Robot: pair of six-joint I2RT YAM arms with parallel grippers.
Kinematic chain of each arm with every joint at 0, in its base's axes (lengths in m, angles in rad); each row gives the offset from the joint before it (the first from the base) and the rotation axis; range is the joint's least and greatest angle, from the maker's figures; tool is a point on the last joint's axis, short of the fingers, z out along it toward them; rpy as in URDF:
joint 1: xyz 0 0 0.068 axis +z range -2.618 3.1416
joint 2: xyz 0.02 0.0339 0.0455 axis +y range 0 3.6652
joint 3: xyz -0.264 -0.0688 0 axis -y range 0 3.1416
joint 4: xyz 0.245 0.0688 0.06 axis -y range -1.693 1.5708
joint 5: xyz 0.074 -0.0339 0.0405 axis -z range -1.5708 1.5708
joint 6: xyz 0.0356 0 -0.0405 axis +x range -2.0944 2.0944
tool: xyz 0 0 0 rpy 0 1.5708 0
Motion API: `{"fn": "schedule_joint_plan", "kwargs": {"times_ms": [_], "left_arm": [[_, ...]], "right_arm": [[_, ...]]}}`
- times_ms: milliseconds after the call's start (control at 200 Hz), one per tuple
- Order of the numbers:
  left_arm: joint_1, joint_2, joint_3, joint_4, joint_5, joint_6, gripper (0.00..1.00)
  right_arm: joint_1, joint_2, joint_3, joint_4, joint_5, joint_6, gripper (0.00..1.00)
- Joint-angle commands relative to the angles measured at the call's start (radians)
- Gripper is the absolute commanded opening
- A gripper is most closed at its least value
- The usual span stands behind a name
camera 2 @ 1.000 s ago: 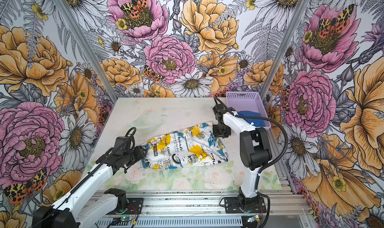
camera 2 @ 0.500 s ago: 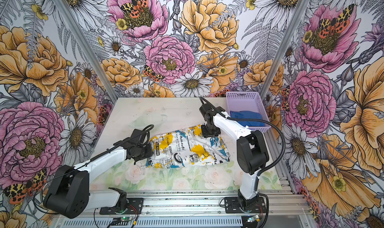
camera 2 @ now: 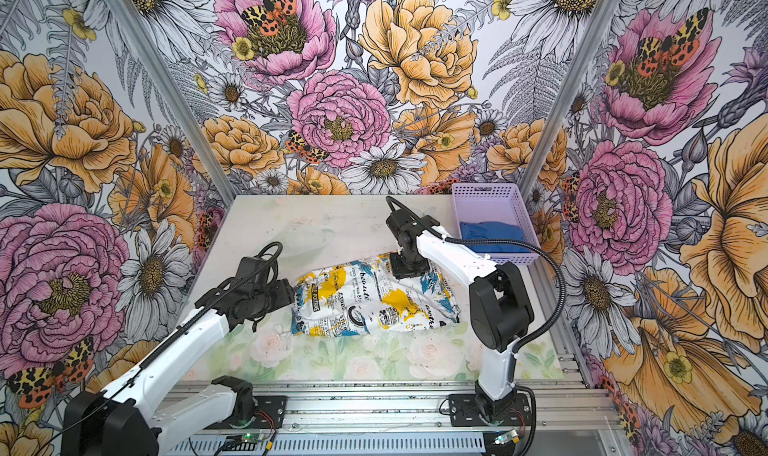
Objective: Fold and stack the mixed laundry pile
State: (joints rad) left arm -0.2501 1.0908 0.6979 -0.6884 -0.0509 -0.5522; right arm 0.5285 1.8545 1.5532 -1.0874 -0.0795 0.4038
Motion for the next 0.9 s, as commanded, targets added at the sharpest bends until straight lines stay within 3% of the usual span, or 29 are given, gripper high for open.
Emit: {"fn": "schedule_joint_plan", "kwargs": {"times_ms": [0,170,891], "left_arm": [[0.006,0.063,-0.022,0.052,0.059,0.054,0.71],[0.013,0.142,-0.007,0.134,0.097,0.086,0.72],[-0.031,0.427,0.084,0.111,0.086,0.125,0.67]], "right_arm": [[0.01,0.022,0.042,0.022,-0.02,0.009,0.4],[0.013,0.025,0.041,0.023,-0.026,0.006,0.41],[0.014,0.008,0.015,0.024,-0.014,0.01,0.42]]}}
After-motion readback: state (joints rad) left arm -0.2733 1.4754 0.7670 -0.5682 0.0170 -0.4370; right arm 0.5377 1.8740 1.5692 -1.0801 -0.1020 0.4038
